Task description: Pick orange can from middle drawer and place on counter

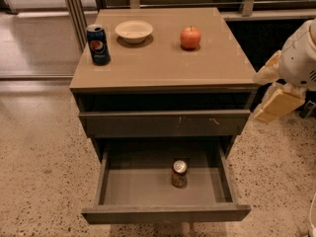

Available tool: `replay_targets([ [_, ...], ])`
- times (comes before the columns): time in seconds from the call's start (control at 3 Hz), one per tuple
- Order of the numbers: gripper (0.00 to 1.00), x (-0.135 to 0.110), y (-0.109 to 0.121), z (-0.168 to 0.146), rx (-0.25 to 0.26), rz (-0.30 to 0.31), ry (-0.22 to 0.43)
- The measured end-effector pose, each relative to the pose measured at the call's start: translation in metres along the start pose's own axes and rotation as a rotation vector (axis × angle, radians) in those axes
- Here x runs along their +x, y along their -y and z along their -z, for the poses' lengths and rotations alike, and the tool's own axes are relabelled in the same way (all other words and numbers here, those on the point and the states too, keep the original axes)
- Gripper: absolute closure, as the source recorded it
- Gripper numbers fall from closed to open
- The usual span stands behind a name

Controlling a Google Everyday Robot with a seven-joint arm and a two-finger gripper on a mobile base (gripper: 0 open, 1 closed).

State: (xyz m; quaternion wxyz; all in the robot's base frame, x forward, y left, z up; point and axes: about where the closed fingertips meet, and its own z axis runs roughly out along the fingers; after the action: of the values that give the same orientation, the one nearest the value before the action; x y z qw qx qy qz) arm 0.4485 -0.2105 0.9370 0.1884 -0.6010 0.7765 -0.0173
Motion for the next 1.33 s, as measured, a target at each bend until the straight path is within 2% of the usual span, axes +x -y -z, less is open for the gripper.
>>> replay_targets([
  [0.33,0.65,0.001,0.001,-0.062,-0.01,-0.008,0.069],
  [0.67,0.88,0.0,-0.003,-0.138,-0.049,-0.006,0.101],
  [1.0,1.0,0.018,-0.024,-0.227,-0.164,-0.014,0.03],
  [1.33,1.0,0.018,-0.024,-0.226,-0.163,-0.014,0.031],
])
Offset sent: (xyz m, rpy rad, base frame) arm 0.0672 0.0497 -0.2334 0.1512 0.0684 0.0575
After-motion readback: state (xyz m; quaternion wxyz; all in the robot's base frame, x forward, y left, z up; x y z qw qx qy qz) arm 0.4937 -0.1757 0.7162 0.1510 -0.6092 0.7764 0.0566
